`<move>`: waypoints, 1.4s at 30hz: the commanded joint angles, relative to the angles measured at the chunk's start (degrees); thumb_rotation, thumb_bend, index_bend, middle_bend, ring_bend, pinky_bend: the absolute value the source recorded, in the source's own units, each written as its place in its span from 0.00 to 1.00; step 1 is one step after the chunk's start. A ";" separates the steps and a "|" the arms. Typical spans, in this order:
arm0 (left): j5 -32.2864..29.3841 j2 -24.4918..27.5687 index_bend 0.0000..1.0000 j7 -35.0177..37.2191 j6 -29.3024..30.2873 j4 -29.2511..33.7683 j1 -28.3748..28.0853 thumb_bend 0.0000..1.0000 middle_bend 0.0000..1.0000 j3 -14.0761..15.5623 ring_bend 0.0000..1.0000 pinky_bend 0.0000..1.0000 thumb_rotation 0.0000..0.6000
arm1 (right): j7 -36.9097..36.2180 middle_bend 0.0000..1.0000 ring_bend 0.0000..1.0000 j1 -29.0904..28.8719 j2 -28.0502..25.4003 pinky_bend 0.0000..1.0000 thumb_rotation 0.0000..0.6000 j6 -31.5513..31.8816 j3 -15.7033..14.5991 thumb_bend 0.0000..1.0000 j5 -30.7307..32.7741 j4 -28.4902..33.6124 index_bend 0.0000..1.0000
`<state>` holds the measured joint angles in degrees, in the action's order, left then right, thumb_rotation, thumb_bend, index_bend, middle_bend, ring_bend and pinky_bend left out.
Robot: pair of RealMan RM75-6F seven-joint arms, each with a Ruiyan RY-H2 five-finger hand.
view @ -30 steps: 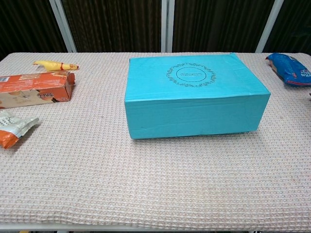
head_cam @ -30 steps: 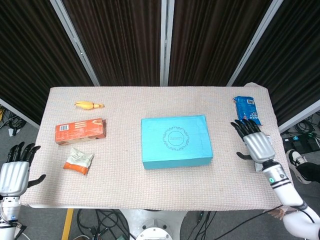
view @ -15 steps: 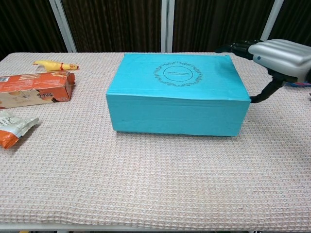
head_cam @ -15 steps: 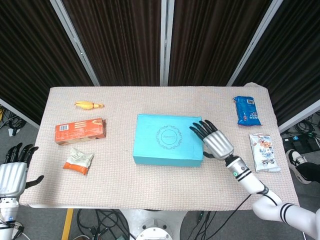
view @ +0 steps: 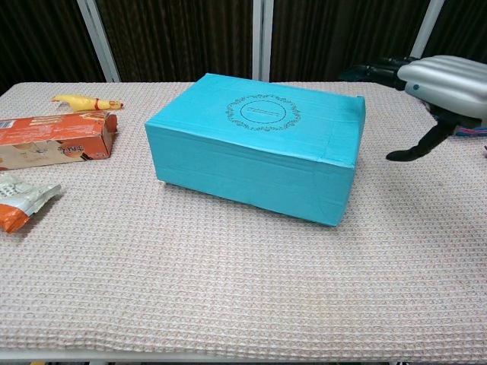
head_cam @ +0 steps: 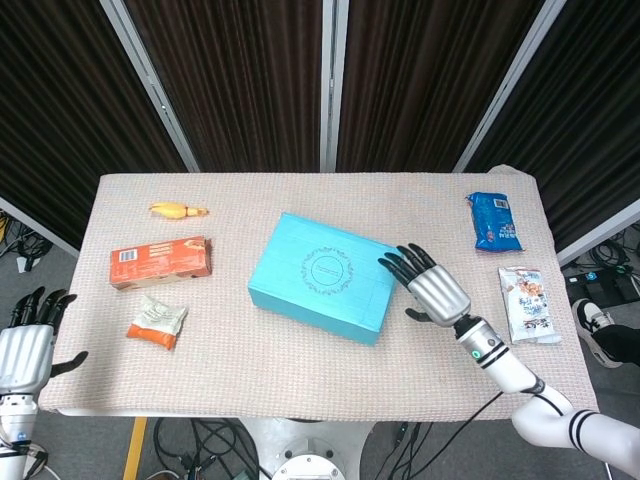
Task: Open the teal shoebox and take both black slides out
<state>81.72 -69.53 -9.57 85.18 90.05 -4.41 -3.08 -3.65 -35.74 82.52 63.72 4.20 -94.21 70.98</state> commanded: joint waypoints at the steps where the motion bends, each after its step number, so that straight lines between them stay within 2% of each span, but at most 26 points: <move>1: 0.07 -0.01 0.19 -0.13 -0.06 0.15 0.01 0.00 0.14 0.10 0.04 0.11 1.00 | 0.89 0.09 0.00 -1.46 0.17 0.02 1.00 -2.54 0.87 0.06 1.75 -4.49 0.00; 6: -0.15 0.07 0.19 -0.79 0.07 0.84 0.18 0.00 0.14 0.11 0.04 0.11 1.00 | 0.14 0.09 0.00 -4.18 5.07 0.01 1.00 -2.92 0.67 0.06 0.31 -13.18 0.01; 18: -0.71 0.46 0.19 -1.10 -0.89 1.49 -0.10 0.00 0.14 0.04 0.04 0.11 1.00 | -8.23 0.11 0.00 -5.18 17.75 0.00 1.00 7.98 -3.48 0.10 -6.22 -32.90 0.08; 25: -0.93 0.55 0.19 -0.43 -1.20 1.41 -0.02 0.00 0.14 0.16 0.04 0.11 1.00 | -10.86 0.12 0.00 -5.13 22.22 0.00 1.00 12.62 -6.21 0.16 -8.75 -41.93 0.11; 28: -0.87 0.61 0.20 -0.17 -1.20 1.43 0.02 0.00 0.14 0.20 0.04 0.11 1.00 | -11.72 0.13 0.00 -5.09 23.63 0.00 1.00 14.12 -7.28 0.23 -9.53 -44.68 0.16; 30: -0.91 0.61 0.20 -0.07 -1.14 1.39 0.06 0.00 0.14 0.17 0.04 0.11 1.00 | -12.52 0.16 0.00 -5.01 24.48 0.00 1.00 15.19 -7.68 0.31 -9.70 -46.35 0.22; 32: -0.92 0.55 0.20 0.03 -1.10 1.29 0.09 0.00 0.14 0.16 0.04 0.11 1.00 | -13.53 0.22 0.00 -4.85 25.17 0.00 1.00 16.18 -7.79 0.41 -9.59 -47.56 0.32; 34: -0.97 0.51 0.20 0.10 -1.17 1.20 0.09 0.00 0.14 0.18 0.04 0.11 1.00 | -14.86 0.26 0.00 -4.62 25.82 0.00 1.00 16.84 -7.70 0.48 -9.11 -48.65 0.38; 38: -0.98 0.49 0.20 0.11 -1.26 1.16 0.07 0.00 0.14 0.19 0.04 0.11 1.00 | -19.12 0.30 0.00 -4.28 26.32 0.00 1.00 17.99 -6.92 0.59 -7.63 -48.93 0.42; 42: -0.71 0.58 0.20 0.20 -1.06 1.17 0.08 0.00 0.14 0.18 0.04 0.11 1.00 | -27.61 0.32 0.01 -3.86 25.77 0.00 1.00 17.32 -4.70 0.63 -4.24 -45.56 0.44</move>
<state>81.01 -68.95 -9.38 84.12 91.22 -4.33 -2.90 -26.62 -39.97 108.50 81.27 -2.04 -100.77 23.34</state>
